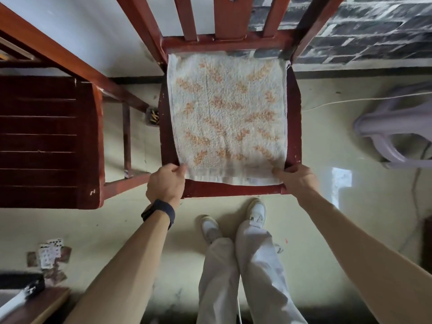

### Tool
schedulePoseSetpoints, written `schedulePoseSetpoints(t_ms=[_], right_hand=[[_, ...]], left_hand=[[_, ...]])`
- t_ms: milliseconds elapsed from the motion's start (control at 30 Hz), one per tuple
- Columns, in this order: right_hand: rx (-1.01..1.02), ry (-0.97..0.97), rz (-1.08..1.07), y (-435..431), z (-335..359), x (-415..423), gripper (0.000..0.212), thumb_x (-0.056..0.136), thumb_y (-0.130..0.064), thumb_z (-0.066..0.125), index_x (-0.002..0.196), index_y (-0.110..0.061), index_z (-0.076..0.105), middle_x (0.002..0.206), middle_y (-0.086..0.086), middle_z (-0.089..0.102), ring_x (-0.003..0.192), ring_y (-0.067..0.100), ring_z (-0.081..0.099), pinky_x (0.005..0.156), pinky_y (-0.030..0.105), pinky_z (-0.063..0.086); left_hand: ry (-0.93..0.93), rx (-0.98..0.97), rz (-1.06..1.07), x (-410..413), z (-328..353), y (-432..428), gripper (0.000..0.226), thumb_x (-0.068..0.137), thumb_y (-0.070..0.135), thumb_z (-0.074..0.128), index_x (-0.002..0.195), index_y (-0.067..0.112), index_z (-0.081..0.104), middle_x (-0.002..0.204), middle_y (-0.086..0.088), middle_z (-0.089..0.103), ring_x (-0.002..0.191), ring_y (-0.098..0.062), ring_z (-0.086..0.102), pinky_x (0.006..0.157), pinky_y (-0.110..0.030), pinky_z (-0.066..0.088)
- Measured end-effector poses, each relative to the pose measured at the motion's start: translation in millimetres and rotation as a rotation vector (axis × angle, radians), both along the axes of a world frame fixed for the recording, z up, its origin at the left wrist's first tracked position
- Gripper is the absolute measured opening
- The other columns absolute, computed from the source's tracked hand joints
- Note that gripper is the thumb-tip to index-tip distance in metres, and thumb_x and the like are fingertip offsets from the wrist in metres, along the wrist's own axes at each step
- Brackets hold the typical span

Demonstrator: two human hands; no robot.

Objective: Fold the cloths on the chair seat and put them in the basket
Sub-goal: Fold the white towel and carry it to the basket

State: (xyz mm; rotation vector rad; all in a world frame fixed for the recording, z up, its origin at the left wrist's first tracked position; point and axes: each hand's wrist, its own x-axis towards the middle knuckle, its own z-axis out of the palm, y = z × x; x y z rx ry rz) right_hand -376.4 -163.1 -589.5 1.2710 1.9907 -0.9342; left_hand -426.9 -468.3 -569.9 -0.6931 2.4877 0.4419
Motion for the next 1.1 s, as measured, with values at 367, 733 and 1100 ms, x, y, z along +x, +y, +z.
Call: schedulePoseSetpoints(t_ms=[367, 733, 1100], right_hand=[[-0.110, 0.257, -0.355, -12.3, 26.2, 4.8, 0.036, 0.071, -0.023, 0.086, 0.098, -0.020, 0.062, 0.078, 0.002, 0.068, 0.058, 0.018, 0.059, 0.056, 0.031, 0.050], [0.061, 0.042, -0.146, -29.1, -2.9, 30.8, 0.041, 0.073, -0.046, 0.083, 0.099, -0.022, 0.061, 0.088, 0.003, 0.067, 0.086, 0.029, 0.067, 0.074, 0.038, 0.057], [-0.073, 0.039, -0.261, -32.1, 7.5, 31.4, 0.030, 0.080, -0.031, 0.076, 0.103, -0.015, 0.068, 0.079, 0.002, 0.063, 0.073, 0.018, 0.062, 0.073, 0.045, 0.061]], left_hand=[[0.002, 0.145, 0.102, -8.6, 18.9, -11.6, 0.022, 0.093, 0.034, 0.052, 0.084, 0.015, 0.058, 0.082, -0.003, 0.062, 0.077, -0.028, 0.055, 0.066, -0.036, 0.045], [-0.042, 0.096, 0.073, 3.0, -7.2, -14.0, 0.022, 0.089, 0.038, 0.059, 0.097, 0.017, 0.060, 0.098, -0.007, 0.065, 0.083, -0.029, 0.061, 0.066, -0.033, 0.048], [-0.123, 0.360, 0.540, -6.4, -0.3, -13.1, 0.015, 0.090, 0.022, 0.066, 0.094, 0.008, 0.067, 0.100, -0.011, 0.069, 0.090, -0.027, 0.067, 0.082, -0.038, 0.059]])
